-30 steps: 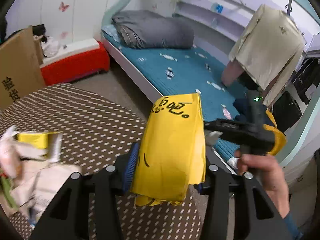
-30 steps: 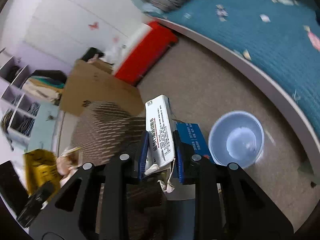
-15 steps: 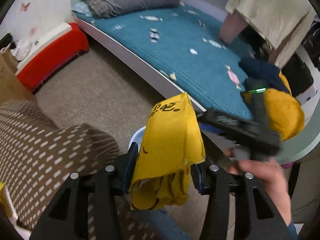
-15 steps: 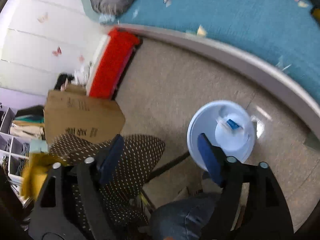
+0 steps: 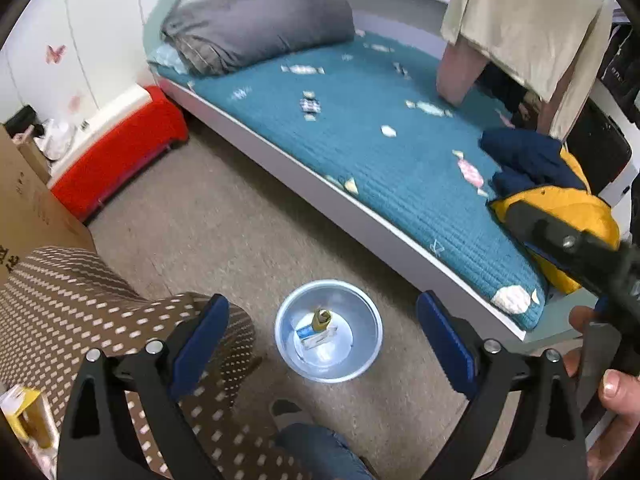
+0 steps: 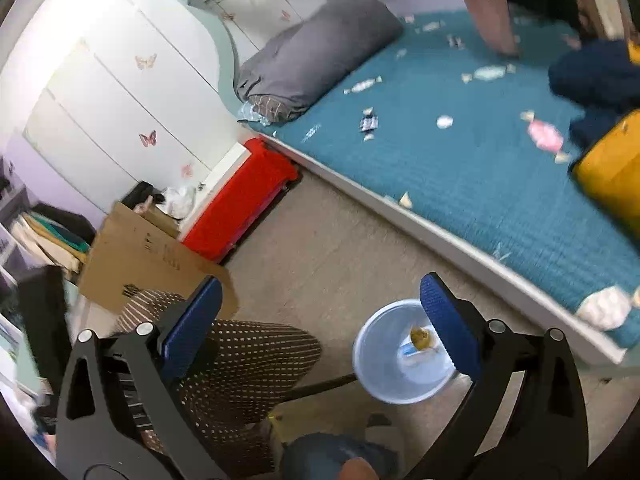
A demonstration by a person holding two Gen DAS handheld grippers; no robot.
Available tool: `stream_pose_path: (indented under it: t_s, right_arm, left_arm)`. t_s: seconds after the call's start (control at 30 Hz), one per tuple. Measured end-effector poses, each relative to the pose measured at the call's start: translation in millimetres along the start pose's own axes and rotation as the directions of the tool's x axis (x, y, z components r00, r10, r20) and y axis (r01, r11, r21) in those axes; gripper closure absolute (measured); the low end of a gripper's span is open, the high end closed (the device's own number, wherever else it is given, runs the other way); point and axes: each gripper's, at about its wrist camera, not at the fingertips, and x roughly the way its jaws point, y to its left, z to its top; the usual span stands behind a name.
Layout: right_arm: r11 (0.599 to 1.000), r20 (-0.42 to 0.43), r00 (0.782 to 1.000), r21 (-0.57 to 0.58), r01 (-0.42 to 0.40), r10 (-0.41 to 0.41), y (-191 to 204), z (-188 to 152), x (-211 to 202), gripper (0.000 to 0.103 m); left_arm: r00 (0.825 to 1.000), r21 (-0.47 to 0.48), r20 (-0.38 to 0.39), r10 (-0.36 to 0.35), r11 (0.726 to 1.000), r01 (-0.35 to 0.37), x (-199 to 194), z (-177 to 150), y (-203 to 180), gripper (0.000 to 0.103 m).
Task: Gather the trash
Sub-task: 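Carry the white box to the blue wastebasket and open the right tool, then return the right tool to the table and grasp the crumpled newspaper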
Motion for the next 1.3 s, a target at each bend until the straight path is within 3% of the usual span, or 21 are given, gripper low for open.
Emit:
stream_pose_path:
  t_s: [0.07,0.23,0.63,0.97,1.3]
  right_arm:
    - [0.998,0.011,0.999,-0.050,0.039,-0.039,14.1,-1.1,-6.6,0.006]
    - [0.990,0.037,0.998,-0.133,0.052,-0.047,49.0,-3.1,-31.9,0.006]
    - [0.966,0.052,0.998,-0.259,-0.019,0.033,123.5,-22.1,-77.5,0.006]
    - [0.919,0.022,0.993,-0.383,-0.098,0.115,195.8,-54.7,-99.9,0.006]
    - [0.870,-0.048,0.984,-0.461,-0.174,0.171,256.8,-93.5,-99.9,0.006]
  left_arm:
    - [0.999,-0.009,0.037,0.010,1.000,-0.010,-16.8,-5.3,2.4,0.010]
    - [0.989,-0.048,0.145,0.042,0.998,-0.035,-70.0,-17.8,11.0,0.010]
    - [0.947,-0.109,0.304,0.105,0.991,-0.075,-167.8,-50.8,29.5,0.010]
    - [0.908,-0.216,0.368,0.201,0.968,-0.127,-228.5,-96.9,71.9,0.010]
    - [0.858,-0.364,0.369,0.357,0.905,-0.221,-271.8,-158.1,128.1,0.009]
